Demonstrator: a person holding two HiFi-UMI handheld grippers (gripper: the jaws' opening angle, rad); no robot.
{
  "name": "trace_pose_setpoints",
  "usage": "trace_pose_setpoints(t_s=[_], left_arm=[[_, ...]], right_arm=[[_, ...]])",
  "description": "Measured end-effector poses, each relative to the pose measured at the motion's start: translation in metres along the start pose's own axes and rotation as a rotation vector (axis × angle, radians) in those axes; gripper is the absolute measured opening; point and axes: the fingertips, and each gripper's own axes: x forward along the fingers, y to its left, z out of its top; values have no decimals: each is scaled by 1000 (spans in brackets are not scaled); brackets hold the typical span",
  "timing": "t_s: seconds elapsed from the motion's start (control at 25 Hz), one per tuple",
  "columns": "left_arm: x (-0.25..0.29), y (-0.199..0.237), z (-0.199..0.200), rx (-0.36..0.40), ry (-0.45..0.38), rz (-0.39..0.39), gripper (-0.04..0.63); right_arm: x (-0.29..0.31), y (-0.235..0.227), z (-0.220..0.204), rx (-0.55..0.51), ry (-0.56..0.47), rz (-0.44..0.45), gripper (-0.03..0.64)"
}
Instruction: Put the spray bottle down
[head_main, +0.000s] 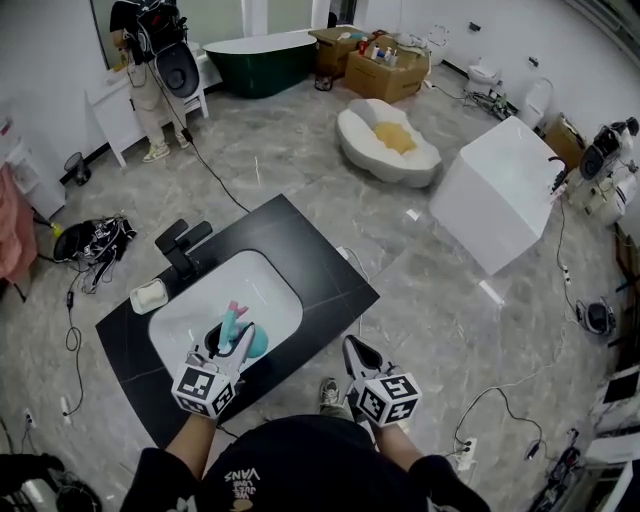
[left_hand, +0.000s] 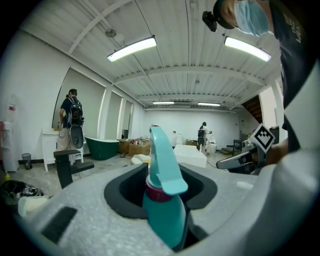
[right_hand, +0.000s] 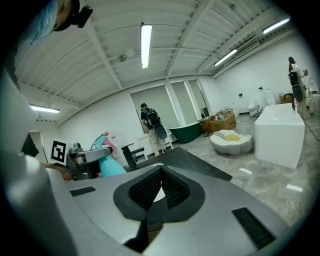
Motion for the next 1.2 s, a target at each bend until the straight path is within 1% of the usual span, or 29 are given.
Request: trace_pose_setpoints(t_s=[0.16, 0.36, 0.68, 0.96, 1.2], left_arm=[[43, -6, 13, 44, -17, -12, 161], [90, -5, 30, 76, -52, 1, 161], [153, 10, 26, 131, -54, 29, 161], [206, 22, 7, 137, -22, 47, 161], [247, 33, -4, 123, 1, 60, 161]], right_arm=[[5, -24, 7, 0, 4, 16, 3], [9, -53, 16, -1, 18, 28, 3], [8, -96, 20, 0, 36, 23, 3], [2, -130, 14, 17, 59, -6, 3], [5, -146, 8, 28, 87, -10, 3]])
